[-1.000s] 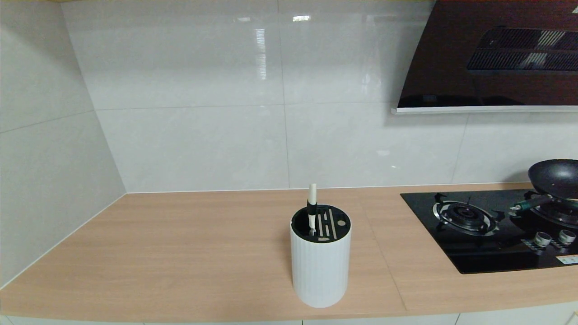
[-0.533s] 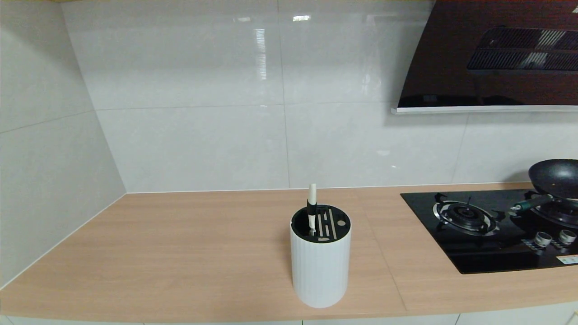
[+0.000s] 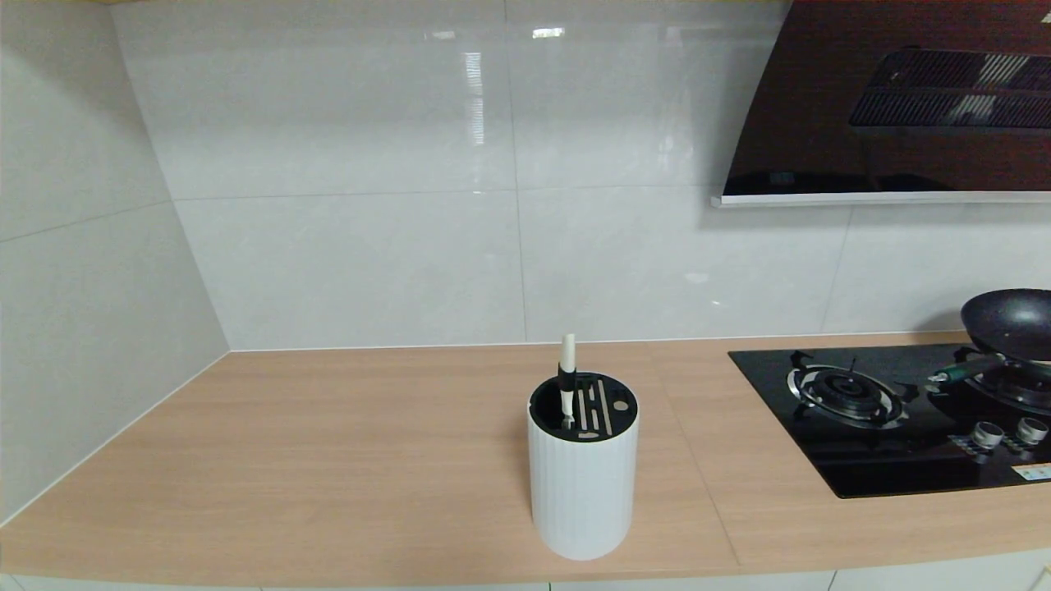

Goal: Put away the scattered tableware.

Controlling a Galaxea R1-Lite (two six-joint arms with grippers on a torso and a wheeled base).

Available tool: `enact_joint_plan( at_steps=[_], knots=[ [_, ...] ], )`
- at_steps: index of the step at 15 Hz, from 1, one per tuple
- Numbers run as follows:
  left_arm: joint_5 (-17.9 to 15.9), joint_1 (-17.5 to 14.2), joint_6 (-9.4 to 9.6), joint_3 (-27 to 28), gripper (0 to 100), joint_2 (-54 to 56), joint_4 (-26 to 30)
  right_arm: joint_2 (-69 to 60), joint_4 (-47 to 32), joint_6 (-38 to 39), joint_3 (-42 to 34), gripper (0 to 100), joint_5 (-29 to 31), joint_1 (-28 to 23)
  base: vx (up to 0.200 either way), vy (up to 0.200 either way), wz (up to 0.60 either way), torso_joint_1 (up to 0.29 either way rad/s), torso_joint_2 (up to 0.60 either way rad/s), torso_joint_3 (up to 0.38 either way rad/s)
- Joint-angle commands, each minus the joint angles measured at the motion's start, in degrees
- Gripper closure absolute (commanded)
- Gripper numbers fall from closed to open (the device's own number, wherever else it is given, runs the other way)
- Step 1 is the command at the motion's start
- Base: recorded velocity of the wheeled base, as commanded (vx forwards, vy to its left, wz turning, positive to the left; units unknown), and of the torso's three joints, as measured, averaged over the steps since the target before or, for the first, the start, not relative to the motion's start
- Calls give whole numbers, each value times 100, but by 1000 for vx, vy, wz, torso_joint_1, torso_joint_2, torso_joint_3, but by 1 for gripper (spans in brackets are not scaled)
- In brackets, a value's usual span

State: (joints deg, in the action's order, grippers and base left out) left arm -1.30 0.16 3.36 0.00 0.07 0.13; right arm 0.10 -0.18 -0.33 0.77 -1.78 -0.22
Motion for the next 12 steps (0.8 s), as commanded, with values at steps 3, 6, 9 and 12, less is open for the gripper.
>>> enact_joint_plan(
  at_steps=[3, 6, 9, 12],
  knots=[
    [7, 2, -11, 0, 0, -7, 4, 8, -8, 24, 29, 0, 240, -4, 0, 0, 0, 0, 0, 0],
    [7, 2, -20, 0, 0, -7, 4, 52, -8, -81, 37, 0, 152, 40, 0, 0, 0, 0, 0, 0],
    [7, 2, -99, 0, 0, -7, 4, -10, 18, -160, -77, 0, 600, 31, 0, 0, 0, 0, 0, 0],
    [7, 2, -99, 0, 0, -7, 4, -1, 27, -152, -77, 0, 573, 31, 0, 0, 0, 0, 0, 0]
  ],
)
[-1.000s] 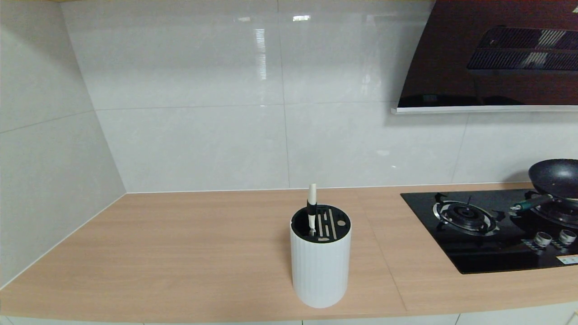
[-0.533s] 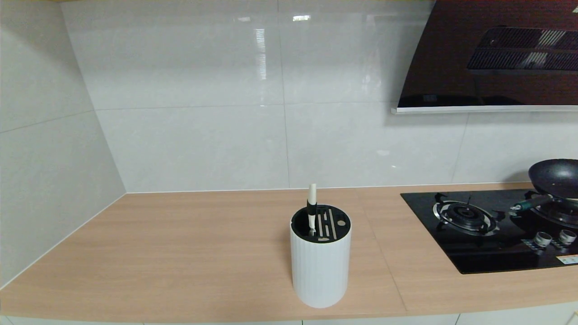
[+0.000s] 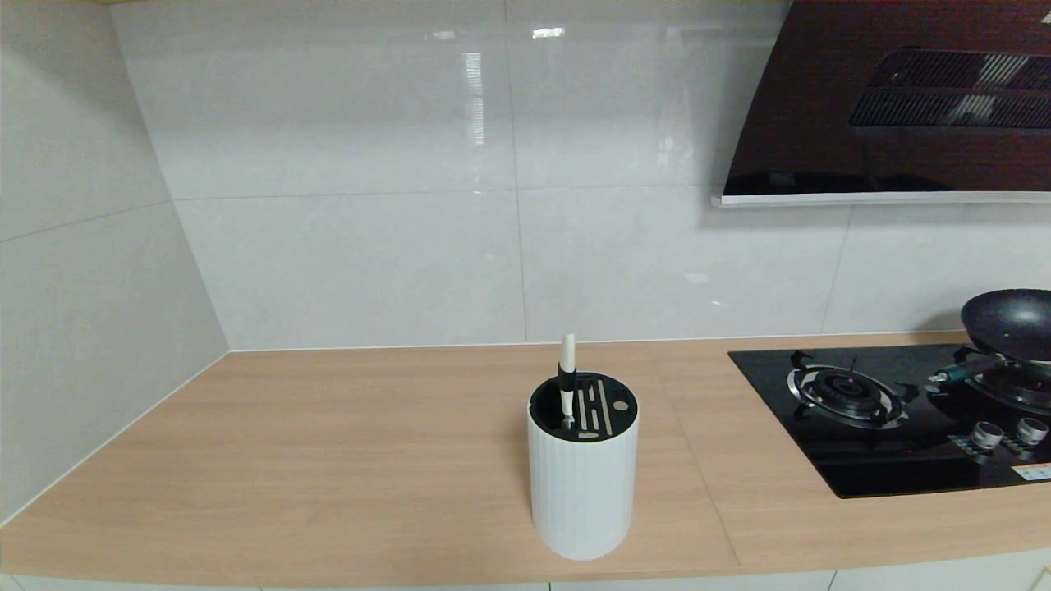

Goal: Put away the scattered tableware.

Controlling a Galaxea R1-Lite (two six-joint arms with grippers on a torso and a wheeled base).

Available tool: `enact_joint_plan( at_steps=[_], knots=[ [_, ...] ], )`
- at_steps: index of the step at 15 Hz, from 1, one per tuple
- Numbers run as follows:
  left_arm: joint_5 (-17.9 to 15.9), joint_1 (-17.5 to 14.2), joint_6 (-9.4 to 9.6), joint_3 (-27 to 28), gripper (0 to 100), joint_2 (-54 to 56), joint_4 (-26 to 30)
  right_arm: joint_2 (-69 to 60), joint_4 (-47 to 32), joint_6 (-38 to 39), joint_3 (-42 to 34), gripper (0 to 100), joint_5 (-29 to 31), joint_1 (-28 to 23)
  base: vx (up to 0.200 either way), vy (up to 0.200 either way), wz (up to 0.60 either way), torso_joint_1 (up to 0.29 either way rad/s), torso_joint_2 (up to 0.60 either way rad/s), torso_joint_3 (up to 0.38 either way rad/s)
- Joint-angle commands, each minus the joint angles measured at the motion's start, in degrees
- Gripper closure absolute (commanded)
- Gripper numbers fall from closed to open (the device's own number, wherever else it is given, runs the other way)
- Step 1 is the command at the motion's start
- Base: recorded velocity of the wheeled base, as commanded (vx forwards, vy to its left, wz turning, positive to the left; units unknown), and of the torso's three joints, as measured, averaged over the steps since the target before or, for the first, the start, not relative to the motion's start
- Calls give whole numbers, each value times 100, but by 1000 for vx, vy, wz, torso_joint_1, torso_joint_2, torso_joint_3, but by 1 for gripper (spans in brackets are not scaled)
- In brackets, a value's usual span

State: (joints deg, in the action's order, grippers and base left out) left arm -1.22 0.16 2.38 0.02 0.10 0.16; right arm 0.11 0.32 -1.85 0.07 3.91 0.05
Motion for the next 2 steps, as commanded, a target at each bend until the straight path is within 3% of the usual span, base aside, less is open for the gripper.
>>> enact_joint_plan(
  at_steps=[1, 2],
  knots=[
    [-1, 2, -9, -2, 0, -10, 2, -2, -23, 10, -7, 0, 4, 4, 0, 0, 0, 0, 0, 0],
    [-1, 2, 0, -2, 0, -10, 2, -2, -23, 10, -7, 0, 4, 4, 0, 0, 0, 0, 0, 0]
  ],
)
